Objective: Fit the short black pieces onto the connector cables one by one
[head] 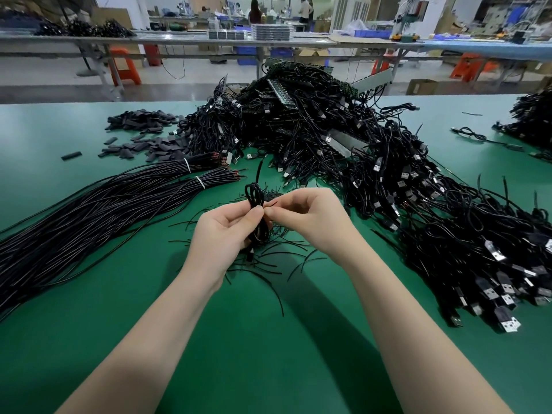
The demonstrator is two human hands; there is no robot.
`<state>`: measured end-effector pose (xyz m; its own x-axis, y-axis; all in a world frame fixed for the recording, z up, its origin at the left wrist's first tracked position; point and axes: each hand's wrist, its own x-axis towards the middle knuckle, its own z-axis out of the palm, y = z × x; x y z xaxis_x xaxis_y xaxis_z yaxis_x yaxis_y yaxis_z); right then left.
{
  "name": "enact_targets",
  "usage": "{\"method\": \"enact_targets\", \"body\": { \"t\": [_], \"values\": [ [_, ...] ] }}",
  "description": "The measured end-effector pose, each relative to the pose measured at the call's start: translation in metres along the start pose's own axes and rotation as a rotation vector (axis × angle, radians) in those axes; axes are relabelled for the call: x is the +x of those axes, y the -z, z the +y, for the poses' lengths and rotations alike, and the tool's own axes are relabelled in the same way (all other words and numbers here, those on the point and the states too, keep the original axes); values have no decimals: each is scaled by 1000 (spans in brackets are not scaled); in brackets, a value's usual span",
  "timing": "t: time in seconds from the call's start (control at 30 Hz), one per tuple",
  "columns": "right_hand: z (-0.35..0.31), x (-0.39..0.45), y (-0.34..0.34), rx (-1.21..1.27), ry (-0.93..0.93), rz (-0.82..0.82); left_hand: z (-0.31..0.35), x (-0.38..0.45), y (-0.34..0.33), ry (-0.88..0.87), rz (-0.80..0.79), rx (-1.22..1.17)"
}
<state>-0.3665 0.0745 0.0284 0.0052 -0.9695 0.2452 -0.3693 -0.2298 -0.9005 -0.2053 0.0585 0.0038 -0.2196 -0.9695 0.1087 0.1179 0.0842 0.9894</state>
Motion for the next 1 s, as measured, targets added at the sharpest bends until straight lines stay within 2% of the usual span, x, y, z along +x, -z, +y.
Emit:
{"method": "enact_targets", "body": {
  "t": [0.17, 0.27, 0.33, 0.47, 0.57, 0.67, 0.8, 0.87, 1.0],
  "values": [
    [0, 0, 3, -13, 18, -27, 3, 1, 5, 83, 5, -51],
    [-1, 0, -3, -113, 119, 35, 8, 1, 7, 150, -32, -92],
    [0, 0, -9, -277, 310, 116, 12, 2, 8, 231, -44, -123],
    [7, 0, -27, -707, 805, 219, 20, 6, 16, 510, -80, -293],
    [6, -2, -29, -729, 930, 273, 26, 8, 24, 597, -111, -351],
    [3, -3, -27, -733, 949, 276, 31, 8, 28, 628, -129, -348],
    [-6, -1, -24, -619, 868, 259, 34, 6, 29, 651, -159, -412],
    [-10, -1, -20, -496, 789, 243, 34, 5, 27, 635, -176, -455],
    [-17, -5, -15, -110, 514, 120, 35, 3, 25, 569, -231, -460]
  ]
}}
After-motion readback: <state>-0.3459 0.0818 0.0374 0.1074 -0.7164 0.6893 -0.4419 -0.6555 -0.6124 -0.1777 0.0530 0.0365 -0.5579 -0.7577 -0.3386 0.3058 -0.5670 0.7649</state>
